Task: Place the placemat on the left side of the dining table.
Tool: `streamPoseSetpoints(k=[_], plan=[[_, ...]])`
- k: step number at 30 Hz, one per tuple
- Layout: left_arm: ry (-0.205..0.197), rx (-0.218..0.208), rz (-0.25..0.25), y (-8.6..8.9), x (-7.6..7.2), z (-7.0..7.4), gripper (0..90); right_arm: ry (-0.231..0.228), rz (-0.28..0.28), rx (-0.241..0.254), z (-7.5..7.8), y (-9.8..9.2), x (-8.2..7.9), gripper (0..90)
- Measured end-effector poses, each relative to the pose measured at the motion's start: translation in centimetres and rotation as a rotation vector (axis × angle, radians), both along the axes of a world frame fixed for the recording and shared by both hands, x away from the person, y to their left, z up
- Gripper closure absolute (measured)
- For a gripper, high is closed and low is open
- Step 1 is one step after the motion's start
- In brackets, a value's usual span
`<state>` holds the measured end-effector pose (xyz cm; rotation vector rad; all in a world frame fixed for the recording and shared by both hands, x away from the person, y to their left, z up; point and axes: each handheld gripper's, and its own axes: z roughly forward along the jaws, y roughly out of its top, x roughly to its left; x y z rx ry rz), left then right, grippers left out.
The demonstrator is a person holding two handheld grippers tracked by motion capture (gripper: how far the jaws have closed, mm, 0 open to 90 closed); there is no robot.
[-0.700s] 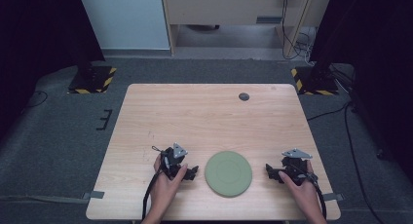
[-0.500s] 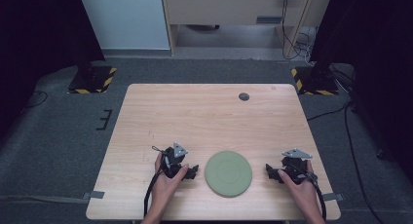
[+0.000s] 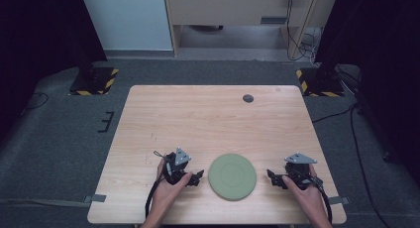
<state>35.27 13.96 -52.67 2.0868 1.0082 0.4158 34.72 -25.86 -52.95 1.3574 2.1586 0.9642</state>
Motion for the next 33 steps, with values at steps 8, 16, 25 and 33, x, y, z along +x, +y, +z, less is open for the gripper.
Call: streamPoseSetpoints(k=[8,16,25,33], plan=[[0.01,-0.016,-0.079,-1.4,-2.0,0.5,2.4,-0.032,0.065,0.01,0.5,1.0,-0.8,3.5],[0.019,-0.003,-0.139,-2.7,-2.5,0.1,2.6,-0.027,0.107,0.006,0.4,1.8,-1.2,3.8],[0.028,0.009,-0.129,-3.5,-2.6,-0.2,2.3,-0.022,0.144,-0.005,0.2,2.9,-1.5,3.9],[0.031,0.009,-0.119,-3.5,-2.5,-0.3,0.4,-0.017,0.161,-0.018,0.0,3.7,-1.5,3.5]])
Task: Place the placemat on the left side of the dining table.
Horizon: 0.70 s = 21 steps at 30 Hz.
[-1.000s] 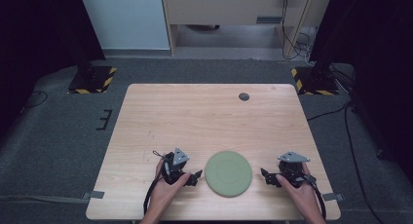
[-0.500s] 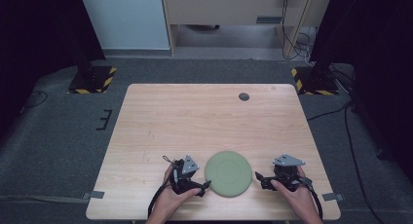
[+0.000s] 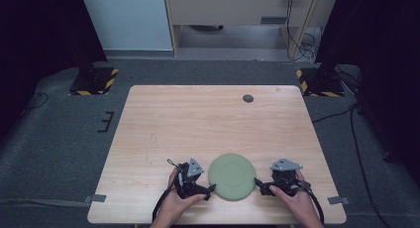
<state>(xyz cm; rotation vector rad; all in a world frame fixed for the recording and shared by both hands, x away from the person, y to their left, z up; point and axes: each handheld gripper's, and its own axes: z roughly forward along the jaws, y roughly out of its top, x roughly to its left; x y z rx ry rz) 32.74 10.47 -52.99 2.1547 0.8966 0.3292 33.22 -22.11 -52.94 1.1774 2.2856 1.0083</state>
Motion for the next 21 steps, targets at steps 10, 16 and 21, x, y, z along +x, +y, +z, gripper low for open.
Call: streamPoseSetpoints(k=[10,16,21], plan=[[-0.008,-0.002,0.02,-0.06,0.38,-0.06,0.0,-0.002,-0.025,-0.005,0.0,0.05,0.32,2.8],[-0.013,0.002,0.032,-0.09,0.63,-0.04,0.0,-0.008,-0.044,-0.006,-0.05,0.14,0.61,2.5],[-0.019,-0.001,0.034,-0.14,0.95,-0.04,1.1,-0.014,-0.056,-0.005,-0.08,0.18,0.81,3.0]])
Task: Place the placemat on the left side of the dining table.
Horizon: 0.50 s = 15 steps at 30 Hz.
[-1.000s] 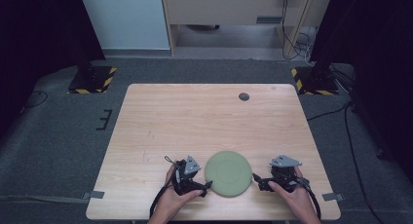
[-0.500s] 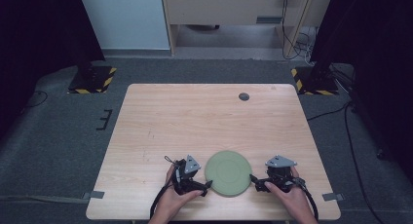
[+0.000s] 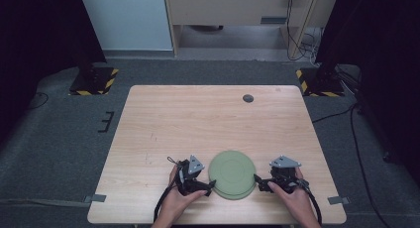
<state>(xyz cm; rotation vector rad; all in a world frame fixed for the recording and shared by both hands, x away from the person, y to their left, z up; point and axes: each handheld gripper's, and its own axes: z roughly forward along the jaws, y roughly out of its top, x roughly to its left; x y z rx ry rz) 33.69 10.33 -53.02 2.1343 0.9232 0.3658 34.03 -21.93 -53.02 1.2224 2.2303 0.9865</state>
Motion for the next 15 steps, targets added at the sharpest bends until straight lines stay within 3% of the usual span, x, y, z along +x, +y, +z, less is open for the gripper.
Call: streamPoseSetpoints(k=[6,15], plan=[[0.01,-0.009,-0.013,0.07,-0.27,0.0,5.1,-0.001,0.016,0.01,0.2,-0.01,-0.32,3.9],[0.012,0.0,-0.009,-0.14,-0.14,-0.05,3.8,0.004,0.015,0.005,0.1,0.21,-0.29,2.2]])
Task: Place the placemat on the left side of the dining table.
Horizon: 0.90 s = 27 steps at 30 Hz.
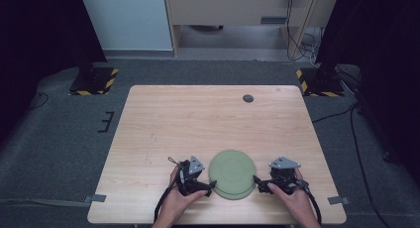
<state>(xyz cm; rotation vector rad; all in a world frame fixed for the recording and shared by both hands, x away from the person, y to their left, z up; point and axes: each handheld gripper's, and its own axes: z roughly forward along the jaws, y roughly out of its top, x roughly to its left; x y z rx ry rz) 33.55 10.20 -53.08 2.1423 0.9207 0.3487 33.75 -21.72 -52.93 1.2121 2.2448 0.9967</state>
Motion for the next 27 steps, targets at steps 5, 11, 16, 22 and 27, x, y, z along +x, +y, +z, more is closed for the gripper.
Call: streamPoseSetpoints(k=[5,11,16,22,27], plan=[[-0.006,0.003,0.006,-0.08,0.2,0.01,4.1,-0.004,-0.01,-0.001,-0.04,0.03,0.18,1.9],[-0.006,-0.002,0.011,-0.06,0.31,0.01,6.2,-0.006,-0.023,0.004,-0.08,0.07,0.42,1.9],[0.0,-0.008,0.01,-0.04,0.26,0.04,7.8,-0.006,-0.009,0.001,-0.02,0.06,0.19,4.5],[0.001,-0.005,0.015,-0.05,0.35,0.05,7.8,-0.004,-0.001,-0.003,-0.03,0.15,0.08,3.1],[0.002,-0.008,0.021,-0.03,0.46,0.03,8.1,-0.004,-0.011,-0.002,-0.11,0.19,0.27,1.3]])
